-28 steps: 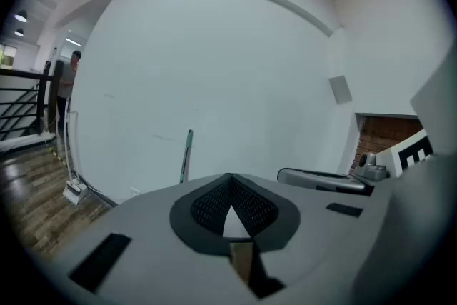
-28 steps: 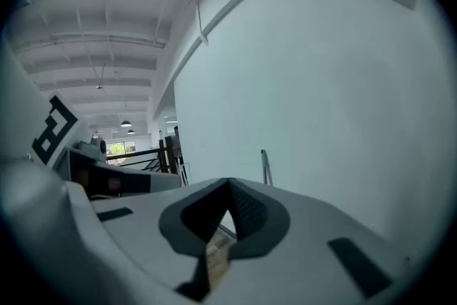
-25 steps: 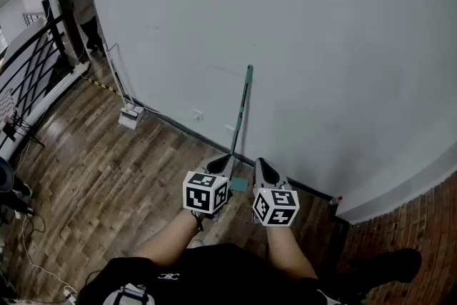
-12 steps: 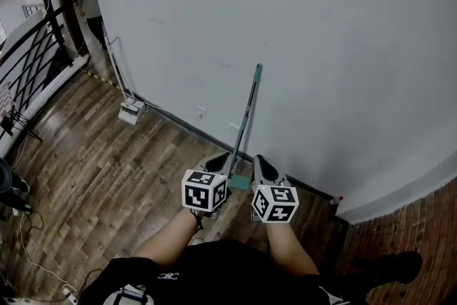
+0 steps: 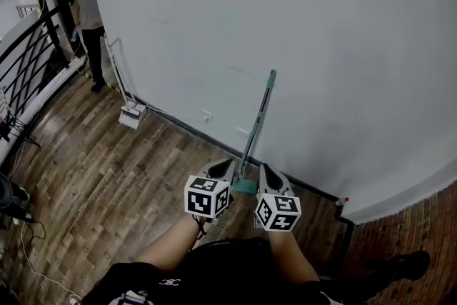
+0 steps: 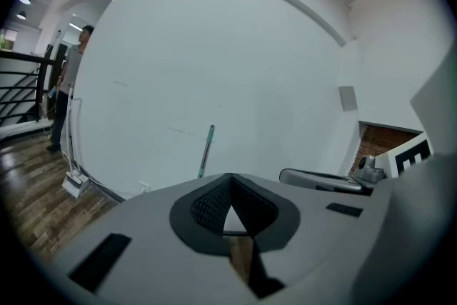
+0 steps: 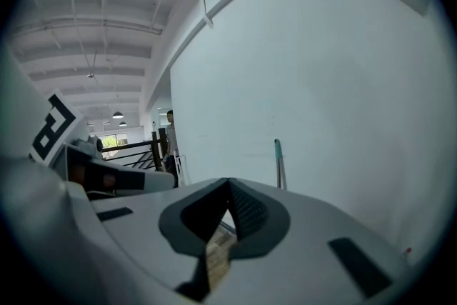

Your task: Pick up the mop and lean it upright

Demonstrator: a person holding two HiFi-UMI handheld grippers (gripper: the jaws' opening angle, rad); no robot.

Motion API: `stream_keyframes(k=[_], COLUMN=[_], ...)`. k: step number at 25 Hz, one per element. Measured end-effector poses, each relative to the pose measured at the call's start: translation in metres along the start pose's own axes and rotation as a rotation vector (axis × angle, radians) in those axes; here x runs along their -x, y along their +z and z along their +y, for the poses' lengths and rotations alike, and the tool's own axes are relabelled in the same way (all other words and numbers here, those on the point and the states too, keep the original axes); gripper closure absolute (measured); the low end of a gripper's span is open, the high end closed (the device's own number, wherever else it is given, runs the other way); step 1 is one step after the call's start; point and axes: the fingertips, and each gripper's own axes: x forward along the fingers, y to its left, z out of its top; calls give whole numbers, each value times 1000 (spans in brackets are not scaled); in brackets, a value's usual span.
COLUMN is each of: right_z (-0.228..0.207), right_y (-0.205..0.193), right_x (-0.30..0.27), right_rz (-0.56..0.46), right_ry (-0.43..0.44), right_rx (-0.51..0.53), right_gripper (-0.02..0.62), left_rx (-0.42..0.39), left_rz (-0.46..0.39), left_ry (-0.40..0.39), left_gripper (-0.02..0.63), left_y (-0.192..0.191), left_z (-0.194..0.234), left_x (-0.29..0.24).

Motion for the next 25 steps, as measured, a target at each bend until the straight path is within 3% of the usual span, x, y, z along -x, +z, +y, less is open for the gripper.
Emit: stream_keyframes(k=[7, 11, 15, 20, 25], right_z=[-5, -25, -60, -113, -155], right_y=[5, 6, 14, 53, 52], right_x=[-33, -66, -118, -156, -189], right_rz=[12, 5, -5, -39, 9], right_ry=[8, 27, 55, 82, 112], right_rx=[6, -8, -39, -57, -83], right_gripper=[583, 583, 583, 583, 583], left_rx=[34, 10, -14, -14, -35], left_rz=[6, 21, 29, 30, 51], left_ry=[21, 35, 97, 128, 155], left_gripper=[609, 609, 609, 609, 609], left_y=[6, 13, 30, 63, 80], left_z=[29, 37, 52, 47, 41], left_x=[-18, -50, -90, -151, -206])
